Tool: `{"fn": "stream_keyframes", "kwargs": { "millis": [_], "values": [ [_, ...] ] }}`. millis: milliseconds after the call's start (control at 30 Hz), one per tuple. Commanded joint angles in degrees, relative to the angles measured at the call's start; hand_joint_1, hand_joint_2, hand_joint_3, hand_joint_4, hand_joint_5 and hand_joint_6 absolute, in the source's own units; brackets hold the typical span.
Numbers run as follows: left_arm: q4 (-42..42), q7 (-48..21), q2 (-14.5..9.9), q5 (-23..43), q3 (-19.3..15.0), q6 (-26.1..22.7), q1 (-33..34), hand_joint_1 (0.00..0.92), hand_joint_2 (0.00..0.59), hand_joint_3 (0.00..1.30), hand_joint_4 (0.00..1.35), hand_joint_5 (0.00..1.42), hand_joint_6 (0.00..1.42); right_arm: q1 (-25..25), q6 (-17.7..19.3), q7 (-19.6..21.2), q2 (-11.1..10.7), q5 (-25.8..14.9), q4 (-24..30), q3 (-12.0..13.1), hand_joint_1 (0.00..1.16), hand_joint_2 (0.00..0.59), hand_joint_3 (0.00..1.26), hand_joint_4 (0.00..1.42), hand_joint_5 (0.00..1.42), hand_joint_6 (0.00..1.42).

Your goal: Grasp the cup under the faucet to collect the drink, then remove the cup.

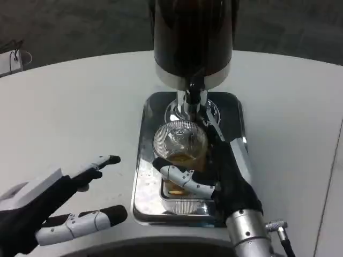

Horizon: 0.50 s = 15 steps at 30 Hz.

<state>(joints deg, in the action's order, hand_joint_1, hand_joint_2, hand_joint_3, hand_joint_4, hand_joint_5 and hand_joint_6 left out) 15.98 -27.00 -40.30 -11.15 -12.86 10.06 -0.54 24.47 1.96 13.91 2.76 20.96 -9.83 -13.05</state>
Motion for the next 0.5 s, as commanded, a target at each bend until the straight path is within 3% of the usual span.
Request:
{"fn": "stream_keyframes", "kwargs": {
  "millis": [33,500],
  "values": [
    [-1.29,-0.94,-0.97,0.83,0.19,-0.43,0.24,0.0,0.08,0.11,0.04,0.13,0.23,0.5,0.91,0.92,1.35,0.32,-3.21,-0.6,0.82,0.223,0.09,0.15,0.25,0.18],
    [-2.82,-1.49,-1.61,1.48,0.37,-0.24,1.21,0.0,0.079,0.12,0.06,0.15,0.23,2.63,2.87,5.93,3.03,2.07,-9.43,-1.21,0.86,0.231,0.2,0.27,0.39,0.3]
  ]
}}
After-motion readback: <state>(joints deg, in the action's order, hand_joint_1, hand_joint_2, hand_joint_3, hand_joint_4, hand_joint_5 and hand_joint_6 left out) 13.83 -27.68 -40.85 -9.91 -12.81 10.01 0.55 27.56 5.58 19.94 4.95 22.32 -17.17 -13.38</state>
